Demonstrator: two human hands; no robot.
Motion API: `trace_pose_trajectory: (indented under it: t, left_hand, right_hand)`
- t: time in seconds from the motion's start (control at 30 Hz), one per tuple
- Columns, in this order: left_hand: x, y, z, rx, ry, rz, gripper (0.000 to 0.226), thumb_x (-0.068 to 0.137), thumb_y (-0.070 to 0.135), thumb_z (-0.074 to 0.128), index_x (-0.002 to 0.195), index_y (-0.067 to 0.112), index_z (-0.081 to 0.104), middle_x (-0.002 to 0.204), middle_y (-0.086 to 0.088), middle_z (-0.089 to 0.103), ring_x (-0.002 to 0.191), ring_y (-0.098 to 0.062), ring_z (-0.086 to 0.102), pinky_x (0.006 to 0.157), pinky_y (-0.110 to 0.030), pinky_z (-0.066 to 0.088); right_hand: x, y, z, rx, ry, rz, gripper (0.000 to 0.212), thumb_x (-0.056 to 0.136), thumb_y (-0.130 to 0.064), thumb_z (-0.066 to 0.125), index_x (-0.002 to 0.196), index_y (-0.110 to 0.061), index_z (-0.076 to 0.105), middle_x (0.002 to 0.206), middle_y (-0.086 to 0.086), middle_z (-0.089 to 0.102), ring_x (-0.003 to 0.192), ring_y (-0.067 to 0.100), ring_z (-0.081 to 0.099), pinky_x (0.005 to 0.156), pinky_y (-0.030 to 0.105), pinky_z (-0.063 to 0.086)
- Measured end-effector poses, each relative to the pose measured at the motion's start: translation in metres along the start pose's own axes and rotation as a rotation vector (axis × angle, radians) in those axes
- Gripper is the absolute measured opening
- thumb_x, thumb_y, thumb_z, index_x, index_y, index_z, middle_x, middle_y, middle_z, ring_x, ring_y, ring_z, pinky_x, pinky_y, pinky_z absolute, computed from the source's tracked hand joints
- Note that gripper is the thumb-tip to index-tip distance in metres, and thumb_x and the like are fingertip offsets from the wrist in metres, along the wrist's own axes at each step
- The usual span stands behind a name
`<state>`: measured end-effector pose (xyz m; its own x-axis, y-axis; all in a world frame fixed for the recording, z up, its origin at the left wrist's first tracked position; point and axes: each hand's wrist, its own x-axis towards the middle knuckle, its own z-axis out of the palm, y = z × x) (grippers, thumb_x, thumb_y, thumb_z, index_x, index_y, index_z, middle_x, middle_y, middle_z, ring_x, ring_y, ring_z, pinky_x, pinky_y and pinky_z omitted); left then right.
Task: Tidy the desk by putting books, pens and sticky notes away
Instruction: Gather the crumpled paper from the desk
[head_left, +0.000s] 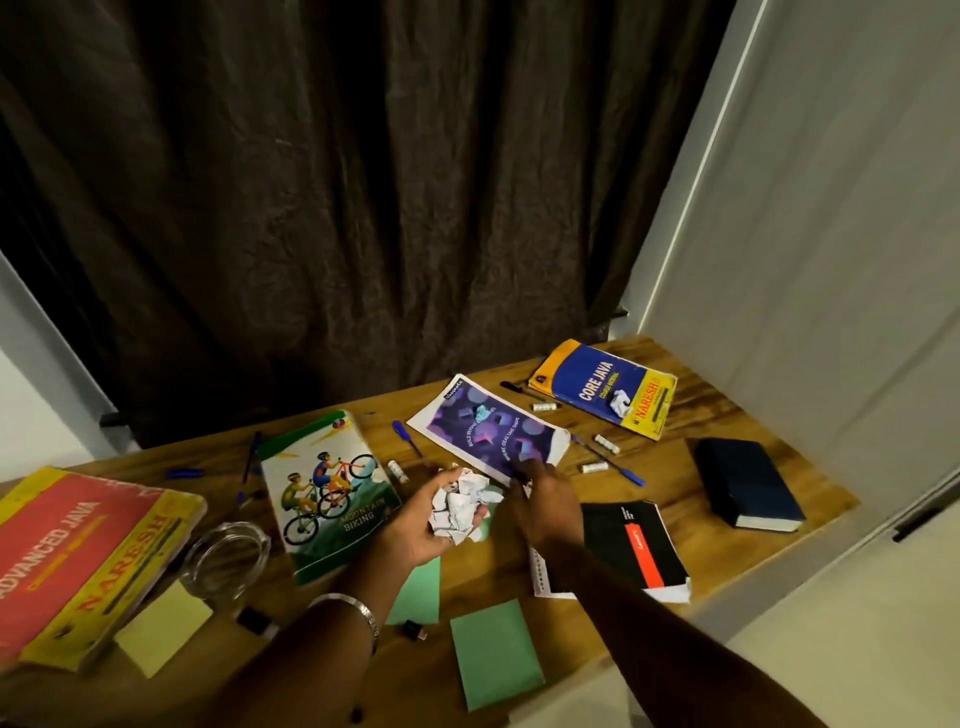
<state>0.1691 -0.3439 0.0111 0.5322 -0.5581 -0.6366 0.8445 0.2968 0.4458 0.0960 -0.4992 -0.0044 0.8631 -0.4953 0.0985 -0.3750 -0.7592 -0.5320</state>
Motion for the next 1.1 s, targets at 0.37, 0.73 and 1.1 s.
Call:
trace_pose_trajectory:
  t: [0.37, 0.73, 1.1]
  left_hand:
    - [0.028, -0.039, 0.047, 0.088, 0.049, 0.110, 0.043, 0.075, 0.012, 0.069, 0.117, 0.006, 0.060, 0.120, -0.018, 0.066, 0.114, -0.033, 0.059, 0.095, -0.041, 0.051]
    - [0.059, -0.063, 0.090, -0.072, 0.004, 0.082, 0.044, 0.081, 0.016, 0.066, 0.124, 0.008, 0.058, 0.122, -0.019, 0.064, 0.113, -0.036, 0.059, 0.082, -0.042, 0.057]
    - [0.096, -0.064, 0.125, 0.073, 0.065, 0.092, 0.038, 0.081, 0.022, 0.069, 0.115, 0.007, 0.063, 0.121, -0.022, 0.063, 0.100, -0.035, 0.063, 0.079, -0.044, 0.059]
  right_hand:
    - [0.005, 0.078, -0.009, -0.300, -0.424, -0.160, 0.053, 0.091, -0.031, 0.056, 0.141, -0.023, 0.042, 0.141, 0.009, 0.040, 0.122, 0.032, 0.049, 0.100, 0.040, 0.047]
    - [0.053, 0.139, -0.050, -0.100, -0.342, -0.171, 0.028, 0.095, -0.023, 0.049, 0.120, -0.016, 0.059, 0.117, 0.011, 0.066, 0.106, 0.029, 0.063, 0.092, 0.037, 0.050]
    - [0.135, 0.169, -0.093, -0.105, -0.392, -0.059, 0.037, 0.095, -0.034, 0.055, 0.131, -0.026, 0.052, 0.130, 0.004, 0.060, 0.114, 0.024, 0.059, 0.094, 0.031, 0.047]
